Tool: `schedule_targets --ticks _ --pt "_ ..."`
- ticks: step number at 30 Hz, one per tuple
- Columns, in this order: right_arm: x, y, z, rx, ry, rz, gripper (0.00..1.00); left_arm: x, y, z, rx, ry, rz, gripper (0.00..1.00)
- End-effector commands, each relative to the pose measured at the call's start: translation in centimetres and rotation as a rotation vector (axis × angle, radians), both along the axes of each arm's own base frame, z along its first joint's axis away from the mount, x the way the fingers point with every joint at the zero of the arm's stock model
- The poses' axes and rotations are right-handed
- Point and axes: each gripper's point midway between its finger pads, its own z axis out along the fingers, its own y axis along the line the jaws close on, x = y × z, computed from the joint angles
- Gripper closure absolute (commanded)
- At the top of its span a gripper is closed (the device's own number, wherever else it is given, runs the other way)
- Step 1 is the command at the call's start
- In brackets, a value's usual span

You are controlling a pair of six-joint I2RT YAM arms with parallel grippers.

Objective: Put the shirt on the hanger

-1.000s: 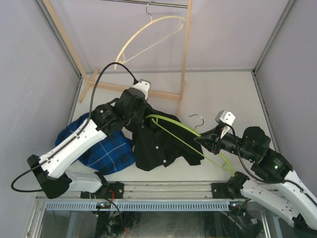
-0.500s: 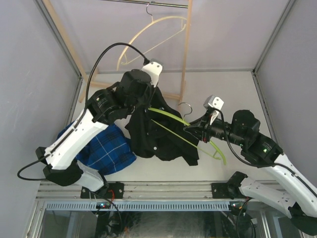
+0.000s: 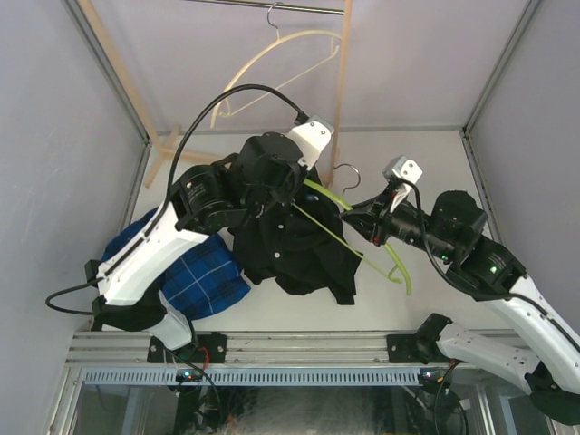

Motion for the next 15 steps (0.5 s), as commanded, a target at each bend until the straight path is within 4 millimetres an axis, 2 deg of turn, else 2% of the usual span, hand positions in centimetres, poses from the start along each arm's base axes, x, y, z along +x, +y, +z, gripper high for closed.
schedule_targets --ticks 1,5,10,15 --pt "0.7 1.2 1.7 0.052 -0.006 0.009 1.00 -0.8 0.1 2.9 -0.065 -0.051 -0.028 1.00" --pt "0.5 2.5 1.0 0.071 -0.013 0.075 1.00 -2.0 -0.6 3.8 -0.133 -0.031 -0.098 1.00" --pt "1.2 3.2 0.6 0.129 -0.019 0.064 1.00 -3.2 -1.5 3.7 -0.170 -0.001 -0.161 1.00" --pt "2.1 2.7 2.3 0.218 -0.049 -0.002 1.00 -4.0 -2.0 3.7 -0.186 0.013 -0.181 1.00"
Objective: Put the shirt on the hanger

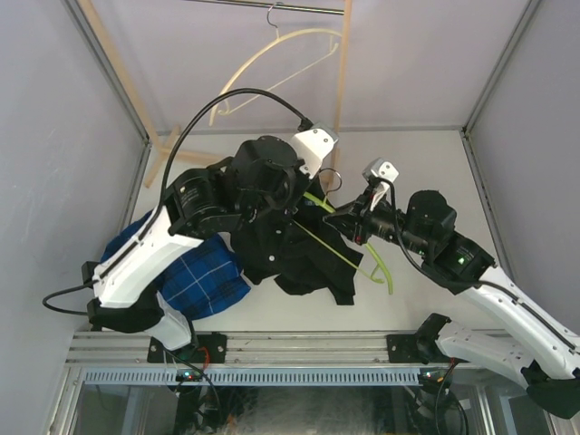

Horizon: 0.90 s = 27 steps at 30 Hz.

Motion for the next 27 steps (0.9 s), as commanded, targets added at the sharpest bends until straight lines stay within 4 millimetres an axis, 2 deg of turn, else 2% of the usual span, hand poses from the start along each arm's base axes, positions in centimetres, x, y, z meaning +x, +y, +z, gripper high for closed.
schedule_targets --ticks 1,5,10,12,15,18,22,25,27 --pt "0.8 -0.6 6.7 0.215 -0.141 -0.073 1.00 -1.7 -0.2 4.0 -0.158 -0.031 -0.052 1.00" --pt "1.0 -2.3 10.3 0.293 -0.221 -0.144 1.00 -2.3 -0.3 5.6 -0.183 -0.048 -0.068 1.00" --pt "-0.2 -3.9 15.7 0.342 -0.341 -0.149 1.00 -2.6 -0.1 8.4 -0.242 -0.094 -0.069 1.00" --pt "-0.9 -4.1 17.0 0.338 -0.371 -0.130 1.00 -2.7 0.1 9.4 -0.274 -0.110 -0.068 1.00" --pt "-1.4 -3.9 17.0 0.311 -0.369 -0.100 1.00 -2.7 0.4 9.7 -0.302 -0.114 -0.061 1.00" --pt "-0.7 -3.1 14.1 0.232 -0.287 -0.093 1.00 -2.7 -0.1 8.2 -0.287 -0.092 -0.062 1.00" --pt "0.3 -2.5 10.1 0.176 -0.167 -0.117 1.00 -3.2 -1.5 5.2 -0.257 -0.019 -0.087 1.00" --pt "1.0 -3.0 7.5 0.155 -0.104 -0.181 1.00 -3.6 -2.1 2.2 -0.238 0.045 -0.088 1.00" --pt "1.5 -3.8 5.4 0.134 -0.062 -0.236 1.00 -4.0 -2.1 1.0 -0.248 0.070 -0.090 1.00"
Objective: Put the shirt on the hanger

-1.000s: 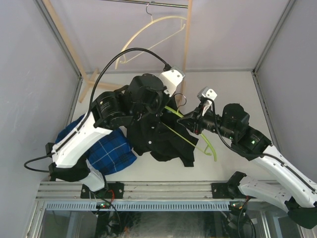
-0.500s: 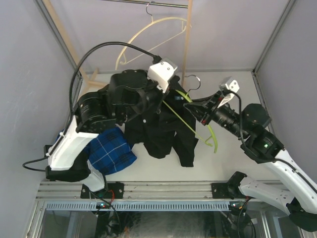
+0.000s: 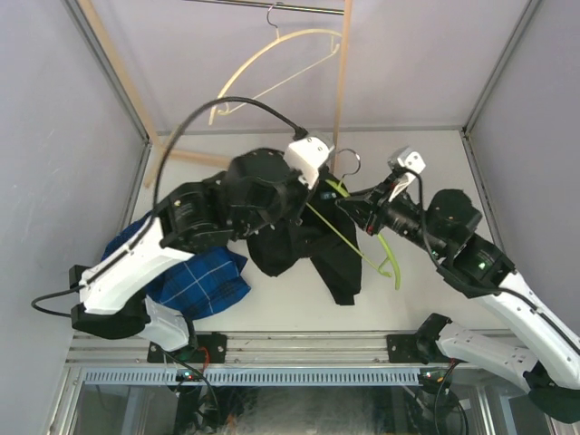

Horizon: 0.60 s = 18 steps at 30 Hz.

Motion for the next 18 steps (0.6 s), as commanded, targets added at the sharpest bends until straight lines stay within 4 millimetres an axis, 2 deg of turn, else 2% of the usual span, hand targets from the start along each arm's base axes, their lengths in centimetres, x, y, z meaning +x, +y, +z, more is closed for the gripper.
schedule_targets --ticks 1,5,8,13,18 --pt "1.1 -1.8 -2.2 0.023 0.071 -0.135 1.00 -1.4 -0.6 -1.6 -0.083 0.074 -0.031 1.00" --pt "1.5 -3.1 -4.9 0.009 0.144 -0.211 1.00 -2.3 -0.2 -3.3 -0.131 0.114 -0.042 1.00" --pt "1.2 -3.1 -6.4 -0.010 0.191 -0.207 1.00 -2.5 0.3 -4.7 -0.129 0.136 -0.031 1.00" --pt "0.0 -4.2 -7.5 -0.042 0.231 -0.212 1.00 -1.3 2.3 -6.5 -0.085 0.117 0.081 1.00" --pt "-1.2 -6.4 -8.1 -0.055 0.256 -0.267 1.00 -0.5 3.5 -6.6 -0.103 0.116 0.144 1.00"
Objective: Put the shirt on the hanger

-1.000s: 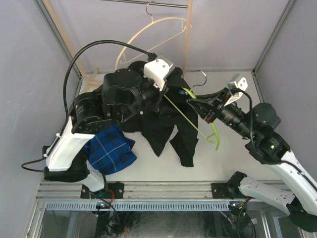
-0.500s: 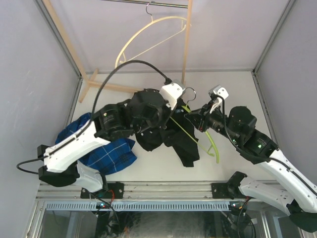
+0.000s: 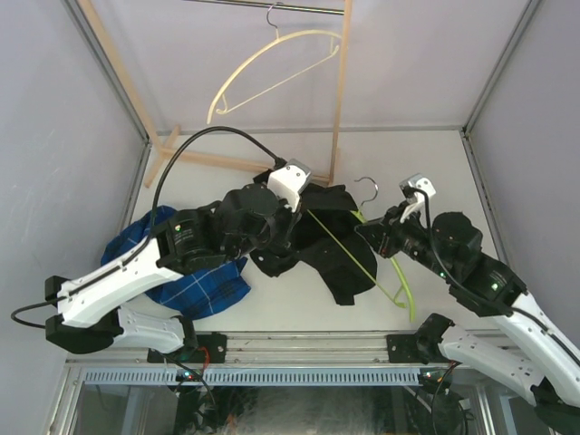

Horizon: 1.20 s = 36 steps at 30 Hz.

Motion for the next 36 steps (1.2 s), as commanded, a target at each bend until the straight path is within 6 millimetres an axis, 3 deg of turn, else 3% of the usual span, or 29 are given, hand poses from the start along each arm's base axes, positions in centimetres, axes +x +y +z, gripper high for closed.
schedule_targets --ticks 1,5,8,17,24,28,31,32,33,36 --pt "-0.1 -2.9 0.9 0.021 -0.010 -0.124 1.00 0.8 1.3 1.8 -0.091 -0.024 0.074 1.00" --pt "-0.4 -2.9 0.7 0.024 0.003 -0.116 1.00 0.6 0.8 2.0 -0.087 -0.024 0.046 1.00" --pt "0.3 -2.5 1.4 0.055 -0.019 -0.132 1.00 -0.3 -0.7 1.8 -0.100 0.007 -0.035 1.00" --pt "3.3 0.6 5.6 0.232 -0.179 -0.113 1.00 -5.3 -5.3 1.0 -0.119 0.069 -0.271 1.00" --pt "3.2 0.8 8.1 0.304 -0.301 -0.088 1.00 -9.2 -7.4 -0.5 -0.134 0.088 -0.418 0.99" --pt "2.0 0.0 8.9 0.336 -0.388 -0.063 1.00 -9.0 -6.8 -1.2 -0.139 0.079 -0.400 0.76" --pt "0.8 -0.5 9.1 0.353 -0.446 -0.035 1.00 -8.5 -5.3 -0.4 -0.180 0.038 -0.366 0.55" --pt "0.4 -0.7 9.2 0.358 -0.465 -0.027 1.00 -8.4 -4.6 0.2 -0.202 0.021 -0.356 0.41" --pt "0.1 -1.0 9.2 0.359 -0.481 -0.027 1.00 -8.2 -3.9 0.8 -0.222 0.002 -0.343 0.34" --pt "-0.9 -2.0 9.2 0.358 -0.521 -0.024 1.00 -7.8 -1.3 2.5 -0.277 -0.043 -0.299 0.28"
